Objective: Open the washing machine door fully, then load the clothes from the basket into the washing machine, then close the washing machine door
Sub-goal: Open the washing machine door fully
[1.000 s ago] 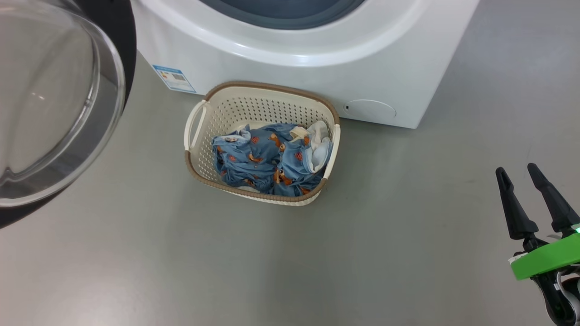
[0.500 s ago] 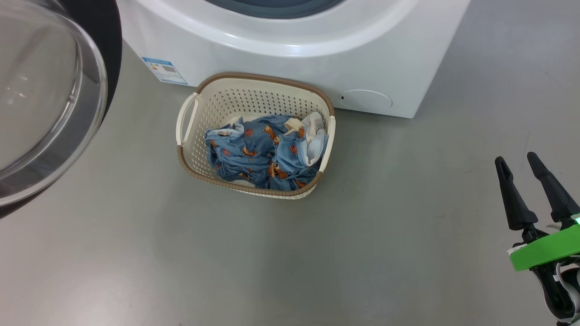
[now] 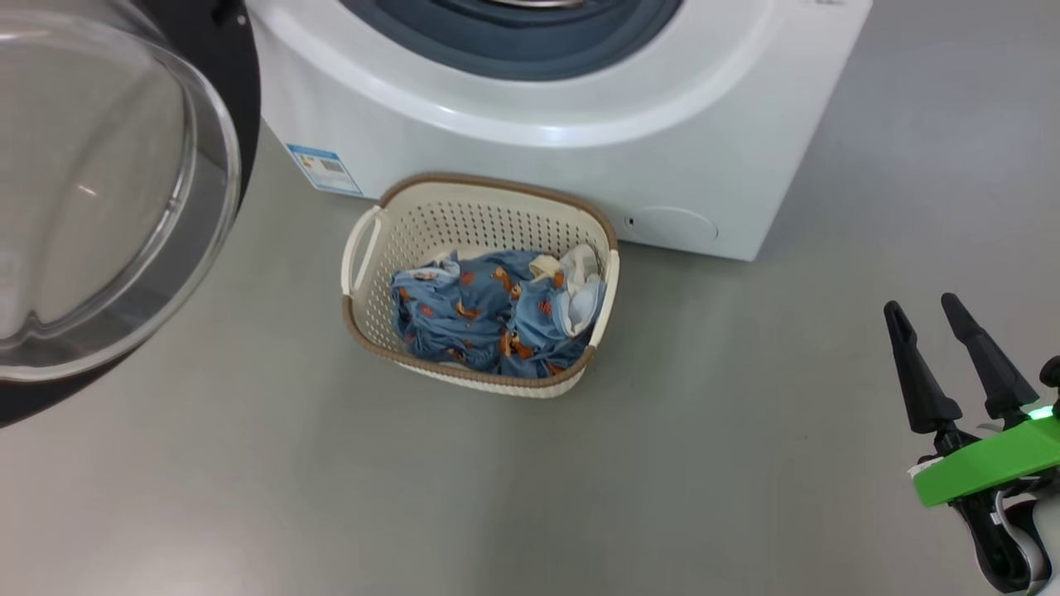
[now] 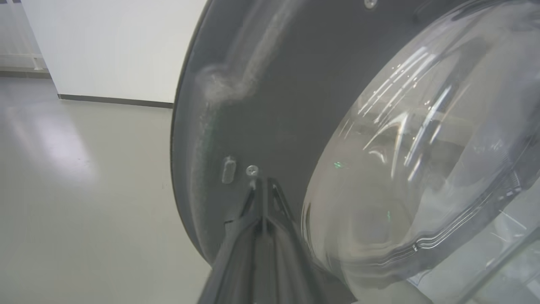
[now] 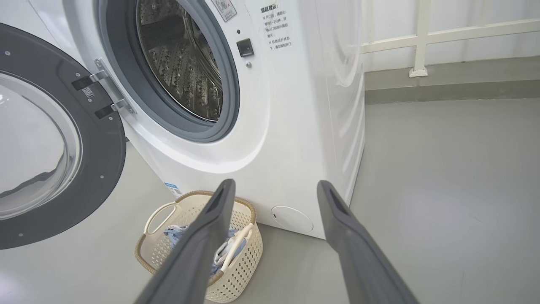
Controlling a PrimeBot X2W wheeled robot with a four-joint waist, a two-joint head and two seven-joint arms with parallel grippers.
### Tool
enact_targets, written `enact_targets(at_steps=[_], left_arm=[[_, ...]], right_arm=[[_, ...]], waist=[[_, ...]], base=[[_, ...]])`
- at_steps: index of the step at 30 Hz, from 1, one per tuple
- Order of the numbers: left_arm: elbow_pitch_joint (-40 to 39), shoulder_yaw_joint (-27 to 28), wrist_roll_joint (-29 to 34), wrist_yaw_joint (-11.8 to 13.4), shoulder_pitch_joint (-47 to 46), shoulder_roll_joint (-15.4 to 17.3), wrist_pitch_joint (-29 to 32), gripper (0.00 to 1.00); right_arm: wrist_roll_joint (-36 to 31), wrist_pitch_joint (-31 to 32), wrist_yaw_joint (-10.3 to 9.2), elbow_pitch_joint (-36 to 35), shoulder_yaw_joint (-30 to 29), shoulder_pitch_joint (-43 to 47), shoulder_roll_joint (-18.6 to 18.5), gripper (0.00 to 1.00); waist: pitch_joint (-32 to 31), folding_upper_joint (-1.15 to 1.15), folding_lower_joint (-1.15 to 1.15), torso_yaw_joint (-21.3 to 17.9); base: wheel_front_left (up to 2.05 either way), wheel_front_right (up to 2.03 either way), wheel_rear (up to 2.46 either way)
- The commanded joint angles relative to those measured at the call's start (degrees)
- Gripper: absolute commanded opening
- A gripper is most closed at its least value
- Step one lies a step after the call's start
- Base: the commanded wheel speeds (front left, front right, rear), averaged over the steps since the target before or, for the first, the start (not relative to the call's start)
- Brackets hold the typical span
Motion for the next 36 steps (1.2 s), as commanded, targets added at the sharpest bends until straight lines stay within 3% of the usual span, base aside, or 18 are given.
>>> enact_targets(at_steps=[1,7,10,16,23,36], left_arm=[[-2.18,0.37,0.2,-0.27,1.78,2.73,-0.31,0.13],[-5.91,-1.56,-0.82,-0.98,6.57,-0.29,-0.31,0.48],[-8.22,-5.75,-2.59,-1.04,8.94,-1.64,-0.31,1.0],[-15.05,-14.99,-5.86,-1.06,15.13,-2.34,-0.31,1.0],[-22.59,-21.62,-6.32,-1.07,20.49,-3.45,-0.31,1.0],[-26.51,-31.68,-8.49,-1.07,22.95,-3.94,-0.31,1.0]], right_arm=[[0.0,-0.69,0.09,-0.99,1.13,1.13,-0.56,1.0],[0.15,-0.69,0.09,-0.66,1.55,1.78,-0.03,1.0],[0.21,-0.69,0.09,-0.47,1.64,2.13,0.13,1.0],[0.29,-0.69,0.09,-0.47,2.06,2.59,0.45,1.0],[0.28,-0.69,0.09,-0.58,1.57,3.32,1.38,1.0],[-0.03,-0.69,0.09,-0.62,0.16,3.67,2.55,1.0]], waist=[[-1.45,0.0,0.0,0.54],[-3.87,0.0,0.0,0.82],[-4.84,0.0,0.0,0.88],[-6.23,0.0,0.0,-0.24],[-7.35,0.0,0.0,-3.18],[-8.19,0.0,0.0,-10.46]], base=[[0.0,0.0,0.0],[0.0,0.0,0.0],[0.0,0.0,0.0],[0.0,0.0,0.0],[0.0,0.0,0.0],[0.0,0.0,0.0]])
